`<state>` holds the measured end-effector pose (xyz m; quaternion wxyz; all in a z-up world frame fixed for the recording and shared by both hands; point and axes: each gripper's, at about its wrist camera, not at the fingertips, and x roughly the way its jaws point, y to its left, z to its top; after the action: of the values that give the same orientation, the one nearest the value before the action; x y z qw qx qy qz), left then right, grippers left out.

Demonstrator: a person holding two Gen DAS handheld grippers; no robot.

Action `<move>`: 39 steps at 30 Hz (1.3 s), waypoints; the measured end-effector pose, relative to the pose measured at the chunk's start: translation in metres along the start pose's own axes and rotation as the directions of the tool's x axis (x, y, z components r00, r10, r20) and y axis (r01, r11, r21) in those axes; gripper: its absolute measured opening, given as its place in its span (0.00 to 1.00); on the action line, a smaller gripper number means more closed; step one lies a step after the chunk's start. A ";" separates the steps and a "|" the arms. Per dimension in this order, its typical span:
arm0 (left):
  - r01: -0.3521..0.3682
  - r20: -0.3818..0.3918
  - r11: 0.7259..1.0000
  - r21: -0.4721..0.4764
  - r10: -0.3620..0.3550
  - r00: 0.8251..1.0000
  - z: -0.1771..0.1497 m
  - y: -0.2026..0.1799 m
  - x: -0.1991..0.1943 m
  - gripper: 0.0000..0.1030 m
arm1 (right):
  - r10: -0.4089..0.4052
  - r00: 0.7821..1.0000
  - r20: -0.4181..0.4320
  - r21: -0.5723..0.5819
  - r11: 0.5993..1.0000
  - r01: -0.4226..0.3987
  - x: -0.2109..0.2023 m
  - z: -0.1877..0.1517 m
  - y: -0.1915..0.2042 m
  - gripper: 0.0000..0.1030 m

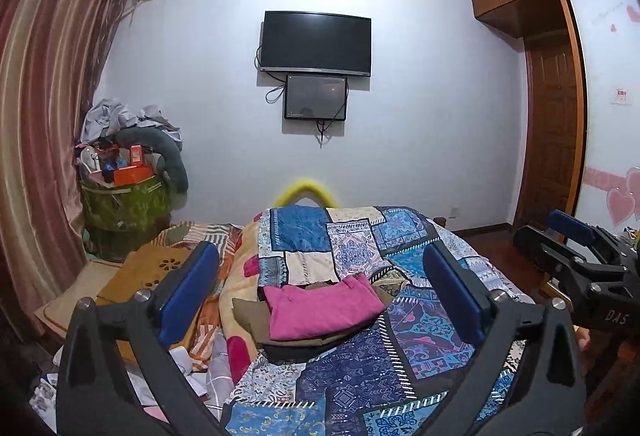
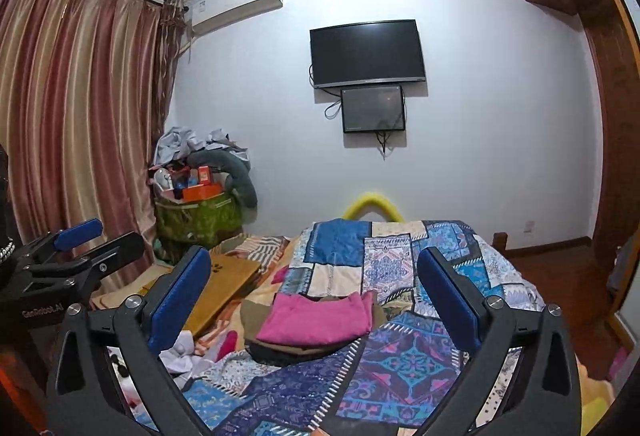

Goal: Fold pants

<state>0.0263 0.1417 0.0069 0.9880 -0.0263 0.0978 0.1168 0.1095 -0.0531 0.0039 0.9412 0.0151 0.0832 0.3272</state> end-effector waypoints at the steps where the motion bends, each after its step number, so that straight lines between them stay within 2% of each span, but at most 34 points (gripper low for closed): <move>1: 0.000 -0.003 1.000 0.001 0.000 1.000 -0.001 0.000 0.001 1.00 | 0.001 1.000 -0.002 0.002 1.000 -0.001 -0.001 -0.002 0.001 1.00; 39: 0.010 -0.031 1.000 -0.010 -0.010 0.999 -0.007 0.006 0.011 1.00 | -0.006 1.000 -0.031 -0.005 1.000 0.005 -0.001 -0.002 0.002 1.00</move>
<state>0.0346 0.1492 -0.0020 0.9868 -0.0334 0.1123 0.1121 0.1074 -0.0523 0.0022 0.9407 0.0073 0.0969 0.3250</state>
